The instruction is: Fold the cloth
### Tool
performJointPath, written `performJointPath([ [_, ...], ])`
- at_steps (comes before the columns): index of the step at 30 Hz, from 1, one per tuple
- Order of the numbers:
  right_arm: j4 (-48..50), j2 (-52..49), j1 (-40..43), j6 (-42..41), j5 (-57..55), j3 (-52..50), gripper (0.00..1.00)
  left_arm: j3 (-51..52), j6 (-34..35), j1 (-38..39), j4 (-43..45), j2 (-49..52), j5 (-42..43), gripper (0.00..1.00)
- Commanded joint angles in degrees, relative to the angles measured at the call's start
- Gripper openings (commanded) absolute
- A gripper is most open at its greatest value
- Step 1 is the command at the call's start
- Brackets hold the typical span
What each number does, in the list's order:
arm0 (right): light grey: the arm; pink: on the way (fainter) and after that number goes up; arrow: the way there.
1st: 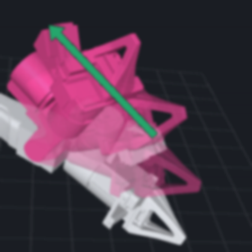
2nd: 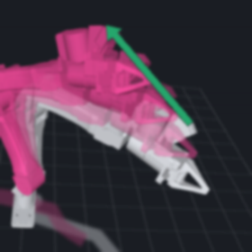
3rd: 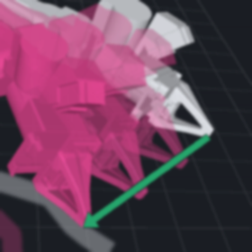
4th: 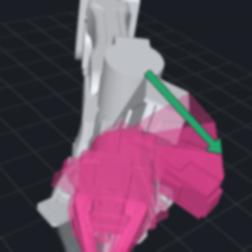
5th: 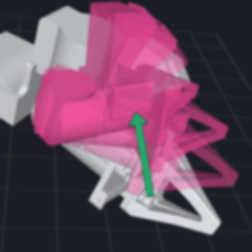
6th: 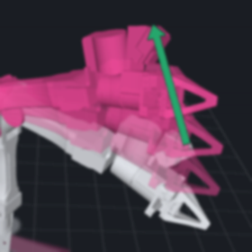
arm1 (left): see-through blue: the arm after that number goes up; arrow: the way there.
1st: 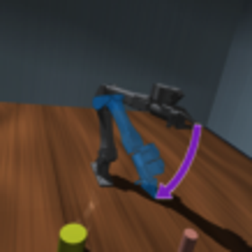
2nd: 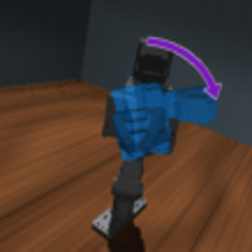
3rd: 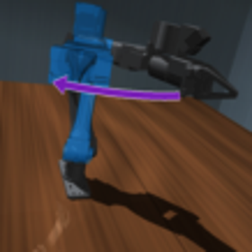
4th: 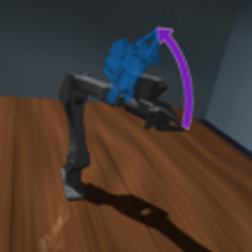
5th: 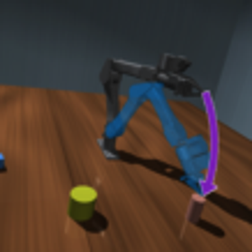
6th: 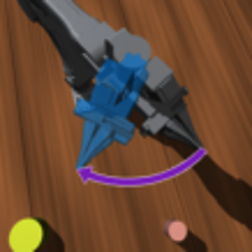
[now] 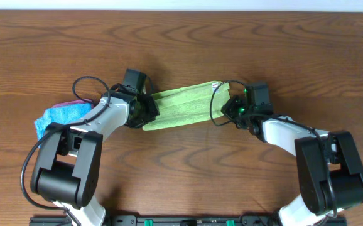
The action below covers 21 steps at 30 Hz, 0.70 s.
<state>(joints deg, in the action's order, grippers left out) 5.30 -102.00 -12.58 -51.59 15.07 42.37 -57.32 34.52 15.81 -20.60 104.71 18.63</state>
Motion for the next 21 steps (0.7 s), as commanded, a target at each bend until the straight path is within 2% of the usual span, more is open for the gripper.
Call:
performJointPath([
  [1, -1.81, -3.13, -0.24, 4.44, -3.54, -2.01, 0.01, -1.25, 0.17, -0.04, -0.52, 0.31, -1.49, 0.06],
  [7, -1.79, -2.19, -0.28, 5.88, -0.57, -1.99, 0.01, -1.25, -1.05, -0.02, -3.39, 0.31, -4.26, 0.06],
  [21, -1.86, 8.2, -4.02, 8.02, -0.52, -1.95, 0.01, -1.14, -1.51, -0.02, -5.16, 1.31, -9.01, 0.06],
])
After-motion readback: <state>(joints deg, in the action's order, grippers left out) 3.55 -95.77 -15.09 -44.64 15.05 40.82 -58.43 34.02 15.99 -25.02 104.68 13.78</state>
